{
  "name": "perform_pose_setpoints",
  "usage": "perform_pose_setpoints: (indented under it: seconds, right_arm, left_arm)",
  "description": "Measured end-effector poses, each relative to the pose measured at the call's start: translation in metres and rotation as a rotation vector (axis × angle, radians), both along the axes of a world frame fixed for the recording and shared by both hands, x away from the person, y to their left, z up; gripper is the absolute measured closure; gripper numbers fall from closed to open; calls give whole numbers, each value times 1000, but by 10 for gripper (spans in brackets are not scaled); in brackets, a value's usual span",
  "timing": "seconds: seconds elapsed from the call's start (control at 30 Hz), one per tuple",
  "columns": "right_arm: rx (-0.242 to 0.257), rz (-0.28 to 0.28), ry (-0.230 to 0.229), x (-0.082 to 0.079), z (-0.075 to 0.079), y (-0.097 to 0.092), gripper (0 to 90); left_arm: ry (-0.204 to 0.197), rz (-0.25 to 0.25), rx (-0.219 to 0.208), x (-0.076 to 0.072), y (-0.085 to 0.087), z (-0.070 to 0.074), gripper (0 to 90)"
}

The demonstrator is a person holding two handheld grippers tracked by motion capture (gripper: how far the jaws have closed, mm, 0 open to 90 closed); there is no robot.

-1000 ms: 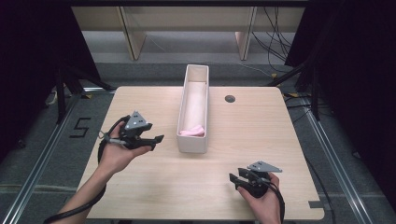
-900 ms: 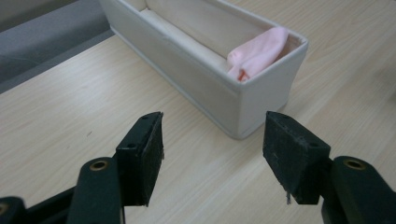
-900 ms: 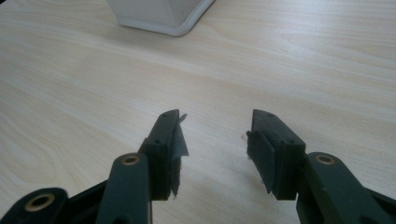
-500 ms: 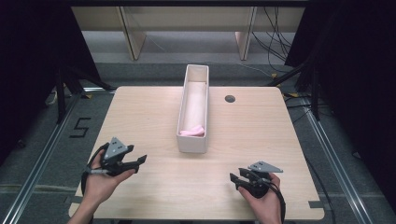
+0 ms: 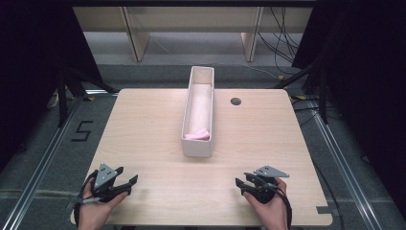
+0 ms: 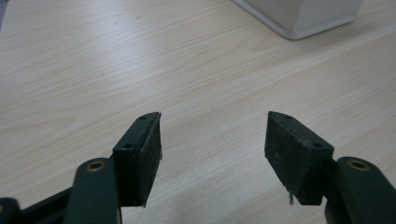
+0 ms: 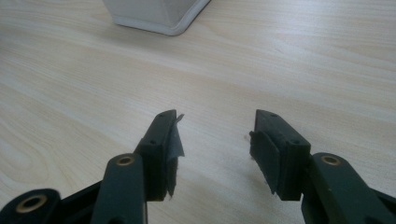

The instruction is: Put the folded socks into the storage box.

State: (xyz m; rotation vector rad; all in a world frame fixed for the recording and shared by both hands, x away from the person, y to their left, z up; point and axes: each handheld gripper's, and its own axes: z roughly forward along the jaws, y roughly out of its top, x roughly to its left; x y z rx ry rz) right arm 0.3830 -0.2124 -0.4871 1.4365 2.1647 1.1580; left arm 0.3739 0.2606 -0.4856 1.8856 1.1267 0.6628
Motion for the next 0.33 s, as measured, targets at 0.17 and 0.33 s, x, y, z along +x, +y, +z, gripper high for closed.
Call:
perform_pose_setpoints:
  seconds: [0.17,0.33]
  right_arm:
    - [1,0,9,1,-2,1,503]
    - [27,17,17,1,-3,0,499]
  left_arm:
    - [-2,-2,-13,-4,0,-11,357]
    - [-17,-2,-30,-7,0,-19,362]
